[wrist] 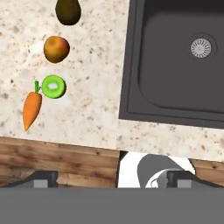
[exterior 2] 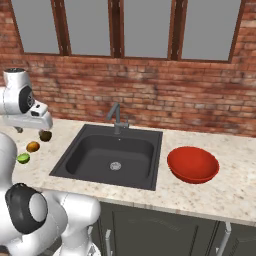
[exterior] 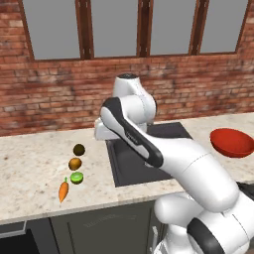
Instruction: There is a mixed pile of frozen fruits and vegetables on the counter. Locate all the frozen vegetables and place the items in a bowl on the counter. Take all the frozen fruits and defrost them in a running sink.
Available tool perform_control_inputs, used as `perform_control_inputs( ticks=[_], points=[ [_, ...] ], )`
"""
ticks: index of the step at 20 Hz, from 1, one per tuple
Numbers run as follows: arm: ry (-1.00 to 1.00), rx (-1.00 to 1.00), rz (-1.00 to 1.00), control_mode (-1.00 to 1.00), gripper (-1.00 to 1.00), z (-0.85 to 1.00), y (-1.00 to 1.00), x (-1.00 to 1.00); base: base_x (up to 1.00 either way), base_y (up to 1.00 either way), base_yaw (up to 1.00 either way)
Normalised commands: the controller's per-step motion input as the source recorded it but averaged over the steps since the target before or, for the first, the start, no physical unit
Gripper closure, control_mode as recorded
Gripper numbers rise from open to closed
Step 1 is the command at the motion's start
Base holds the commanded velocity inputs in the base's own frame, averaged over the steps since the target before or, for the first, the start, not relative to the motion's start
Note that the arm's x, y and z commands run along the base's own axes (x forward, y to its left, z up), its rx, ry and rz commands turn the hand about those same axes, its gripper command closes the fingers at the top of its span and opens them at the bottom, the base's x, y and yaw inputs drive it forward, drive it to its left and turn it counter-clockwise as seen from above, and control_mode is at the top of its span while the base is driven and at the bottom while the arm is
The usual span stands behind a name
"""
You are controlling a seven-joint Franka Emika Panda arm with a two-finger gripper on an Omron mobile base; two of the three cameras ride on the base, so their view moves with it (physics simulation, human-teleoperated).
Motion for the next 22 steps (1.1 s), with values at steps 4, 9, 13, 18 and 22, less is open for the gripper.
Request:
perform_control_inputs(
  ticks=[4,9,13,18,22],
  points=[
    [0.15,0.02,-0.08,-1.0,-1.0,-0.57,1.0,-0.35,0.0,0.0,0.0],
    [0.11,0.01,-0.21,-1.0,-1.0,-0.53,0.89,-0.41,0.0,0.0,0.0],
    [0.0,-0.01,-0.02,-1.0,-1.0,-0.06,0.24,0.0,0.0,0.0,0.0],
    [0.01,-0.01,-0.04,-1.0,-1.0,-0.23,0.04,0.15,0.0,0.0,0.0],
    [-0.05,0.0,-0.12,-1.0,-1.0,-0.33,0.5,0.14,0.0,0.0,0.0]
  ],
)
